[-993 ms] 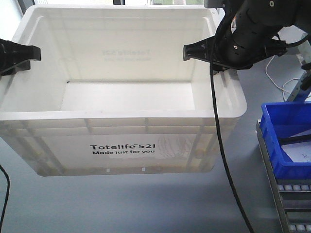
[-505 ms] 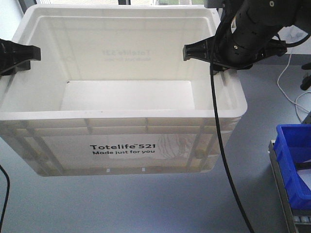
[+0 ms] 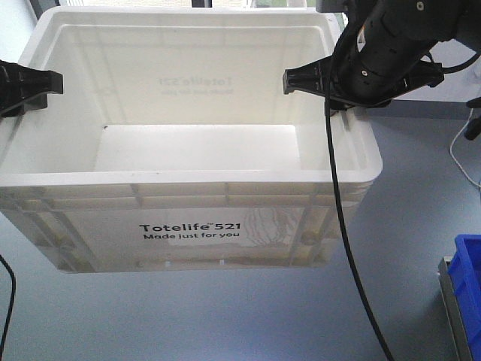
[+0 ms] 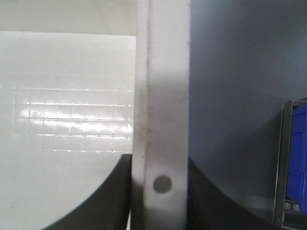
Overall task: Move bin from left to right shelf
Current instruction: 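Carry the tote with both grippers past the blue bin racks, then hold the tote with both grippers while the base turns toward another shelf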
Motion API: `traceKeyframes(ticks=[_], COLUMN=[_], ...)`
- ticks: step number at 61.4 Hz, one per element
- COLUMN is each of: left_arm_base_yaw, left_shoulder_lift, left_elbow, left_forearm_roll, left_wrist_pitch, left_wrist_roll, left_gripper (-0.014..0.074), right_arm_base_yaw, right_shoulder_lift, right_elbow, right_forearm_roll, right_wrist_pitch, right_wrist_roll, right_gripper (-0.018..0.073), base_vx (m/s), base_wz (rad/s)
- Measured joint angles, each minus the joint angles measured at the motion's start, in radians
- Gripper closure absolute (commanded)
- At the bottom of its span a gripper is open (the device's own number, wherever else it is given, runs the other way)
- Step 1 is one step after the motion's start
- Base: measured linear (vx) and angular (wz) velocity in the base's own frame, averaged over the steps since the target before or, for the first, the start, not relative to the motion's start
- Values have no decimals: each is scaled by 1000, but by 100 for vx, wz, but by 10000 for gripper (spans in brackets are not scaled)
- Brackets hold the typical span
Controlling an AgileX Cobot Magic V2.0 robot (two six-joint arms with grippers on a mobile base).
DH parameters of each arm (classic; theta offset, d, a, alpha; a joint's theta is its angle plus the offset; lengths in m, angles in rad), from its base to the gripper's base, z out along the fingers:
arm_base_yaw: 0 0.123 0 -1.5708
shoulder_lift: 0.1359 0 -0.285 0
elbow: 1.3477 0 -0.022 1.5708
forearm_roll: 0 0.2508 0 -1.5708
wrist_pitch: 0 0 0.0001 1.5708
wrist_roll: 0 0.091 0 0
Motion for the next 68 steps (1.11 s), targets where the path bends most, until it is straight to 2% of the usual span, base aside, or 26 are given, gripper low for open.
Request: traceKeyframes(ticks=[35,68], left_arm_base_yaw=[0,0], left_shoulder_lift=[0,0], left_elbow=[0,0], left_forearm_roll=[-1,-3], left_wrist_pitch=[-1,-1], left_wrist_roll=[0,0], left_gripper=[505,505], right_arm_base_yaw=[0,0], right_shoulder_lift=[0,0], right_elbow=[0,0], right_forearm_roll=[-1,-2], right_wrist_pitch=[0,-1], right_wrist_roll=[1,1], right_gripper=[549,549], base_vx=[20,14], base_wz=[15,44])
